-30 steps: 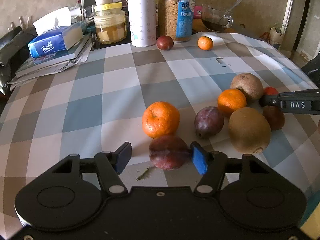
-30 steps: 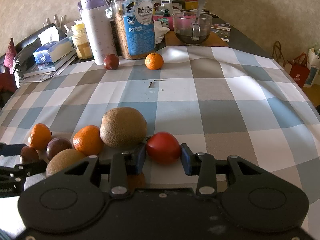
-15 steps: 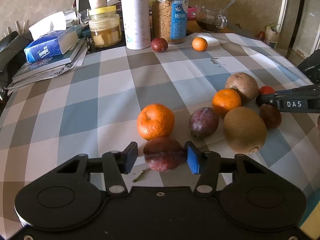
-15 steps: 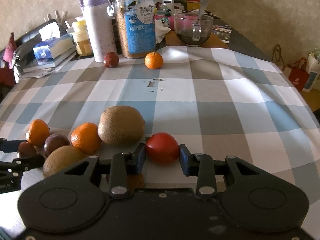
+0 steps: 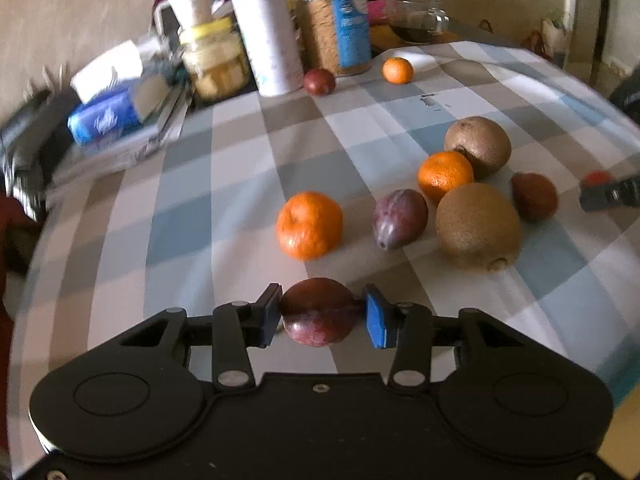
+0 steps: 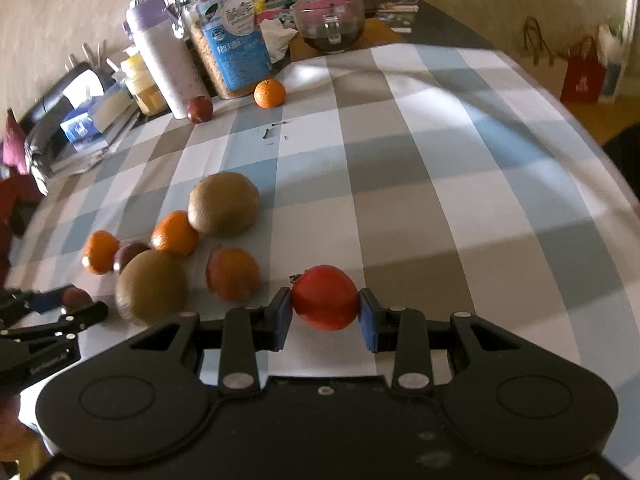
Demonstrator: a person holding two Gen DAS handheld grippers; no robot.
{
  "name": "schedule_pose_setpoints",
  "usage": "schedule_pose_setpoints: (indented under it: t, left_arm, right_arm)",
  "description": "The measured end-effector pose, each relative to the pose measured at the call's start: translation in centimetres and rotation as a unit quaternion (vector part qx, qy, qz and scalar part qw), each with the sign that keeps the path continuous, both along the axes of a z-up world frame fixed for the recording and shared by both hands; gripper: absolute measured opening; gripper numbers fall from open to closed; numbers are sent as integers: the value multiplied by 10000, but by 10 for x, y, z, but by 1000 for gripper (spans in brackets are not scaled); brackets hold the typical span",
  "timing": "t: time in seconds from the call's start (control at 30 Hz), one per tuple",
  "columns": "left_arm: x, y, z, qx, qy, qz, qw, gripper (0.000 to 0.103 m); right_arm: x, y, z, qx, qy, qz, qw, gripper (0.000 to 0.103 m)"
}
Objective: Organize fruits
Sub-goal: 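Grasp a dark red plum with the left tool while the right tool grasps another tomato, then carry the plum into the tray and open the left tool while the right tool drops the tomato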
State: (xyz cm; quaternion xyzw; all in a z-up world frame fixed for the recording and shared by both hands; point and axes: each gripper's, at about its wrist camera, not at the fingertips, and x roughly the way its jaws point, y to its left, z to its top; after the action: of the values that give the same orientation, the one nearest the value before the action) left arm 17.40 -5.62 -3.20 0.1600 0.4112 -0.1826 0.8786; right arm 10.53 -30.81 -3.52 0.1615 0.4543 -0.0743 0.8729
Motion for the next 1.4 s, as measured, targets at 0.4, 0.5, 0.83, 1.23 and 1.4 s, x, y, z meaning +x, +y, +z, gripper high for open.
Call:
schedule_pose_setpoints:
  t: [0.4,0.5,0.83,1.23,1.4]
  left_arm:
    - [-51,37,41,-317,574,578,9962,53]
    - [-66,44,45,-402,815,668,9936,53]
    - [-120,50,62,-553,1324,625,9877,52]
    - [-191,29,70,-372,1702,130,9846,52]
    - [-214,15,65,-184,1718,13,9850,52]
  right_arm:
    - [-63,13,47,757,16,203,9969,37]
    - [-77,21,55,920,140,333,9951,37]
    - [-124,51,68,964,823,756,9890,37]
    - [-193,83,73,511,1173,1354,9825,37]
    - [-216,92,71,371,1221,1483,9807,37]
